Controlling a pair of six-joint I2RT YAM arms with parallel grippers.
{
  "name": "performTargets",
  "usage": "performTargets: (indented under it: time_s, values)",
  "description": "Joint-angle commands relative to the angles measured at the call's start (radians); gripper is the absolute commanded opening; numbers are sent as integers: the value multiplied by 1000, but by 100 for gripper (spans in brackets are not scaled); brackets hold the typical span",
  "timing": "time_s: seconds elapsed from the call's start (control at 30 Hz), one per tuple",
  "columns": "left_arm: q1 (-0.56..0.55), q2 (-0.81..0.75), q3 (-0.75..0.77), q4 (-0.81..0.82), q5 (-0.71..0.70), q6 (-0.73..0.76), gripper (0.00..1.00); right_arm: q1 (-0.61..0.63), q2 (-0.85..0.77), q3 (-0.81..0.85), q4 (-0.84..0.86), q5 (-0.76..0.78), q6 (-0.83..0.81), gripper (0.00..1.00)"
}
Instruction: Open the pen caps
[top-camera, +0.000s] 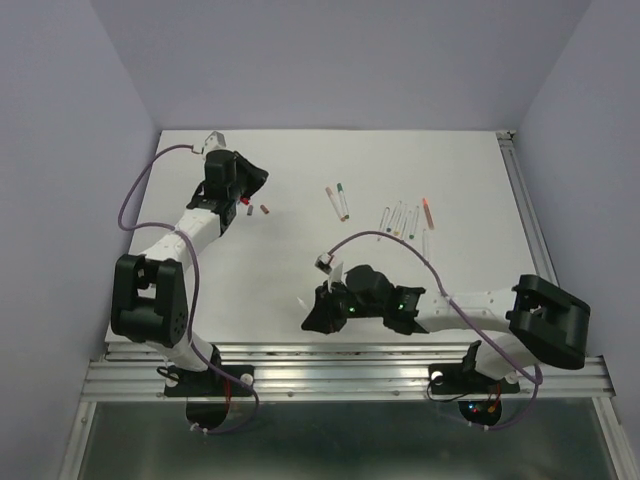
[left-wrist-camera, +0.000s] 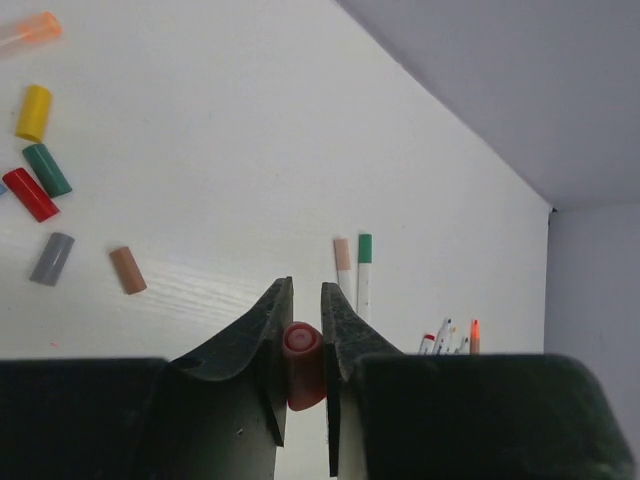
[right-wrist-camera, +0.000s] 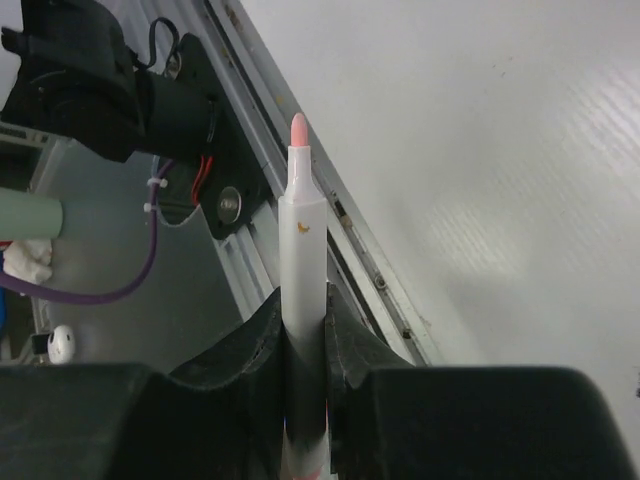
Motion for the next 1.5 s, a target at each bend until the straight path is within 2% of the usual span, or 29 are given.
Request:
performTargets:
  time_s: [0.0, 0.13, 0.2, 0.23, 0.27, 0.3, 0.33, 0.43, 0.57, 0.63, 0.67, 0.8, 1.0, 1.13, 1.33, 1.37, 1.4, 1.47]
  values:
    - [-15, -11, 58, -9, -16, 68, 0, -38, -85, 21, -59, 154, -4, 1]
    - [-15, 15, 60, -128, -19, 154, 0, -122, -125, 40, -185, 237, 5, 1]
    - [-15, 26, 20, -151, -49, 185, 0, -253, -135, 26, -221, 260, 28, 1]
    - [-15, 29, 6, -162, -60, 211, 0, -325, -139, 34, -295, 332, 28, 1]
    - [-15, 35, -12, -173, -73, 222, 7, -349, -133, 67, -336, 383, 9, 1]
    - [-15, 53, -15, -185, -103, 232, 11, -373, -123, 86, -368, 438, 5, 1]
    - [-15, 64, -12, -220, -115, 238, 11, -399, -99, 106, -462, 514, 1, 1]
    - [-18, 105, -9, -242, -132, 245, 15, -525, -38, 163, -544, 601, -2, 1]
    - [-22, 128, 0, -265, -145, 248, 32, -617, 62, 224, -612, 668, -27, 4]
    - [-24, 139, 4, -280, -157, 249, 46, -648, 88, 249, -629, 684, -30, 6]
    - [-25, 142, 14, -286, -163, 252, 53, -656, 114, 258, -632, 688, -34, 7]
    - [-27, 159, 17, -300, -160, 255, 54, -662, 159, 287, -672, 724, -27, 10]
    - [-30, 144, 15, -299, -145, 258, 66, -662, 182, 292, -704, 753, -10, 18]
    - [-35, 101, 9, -296, -122, 263, 72, -662, 181, 295, -730, 762, 10, 28]
    - [-39, 12, -12, -280, -86, 269, 81, -662, 136, 305, -741, 745, -5, 51]
    - [-39, 0, -17, -276, -86, 268, 83, -662, 122, 305, -736, 725, -16, 53]
    - [-41, -26, -25, -264, -86, 269, 93, -662, 95, 307, -732, 715, -40, 56]
    - [-41, -48, -34, -256, -82, 271, 95, -662, 37, 293, -688, 657, -102, 59]
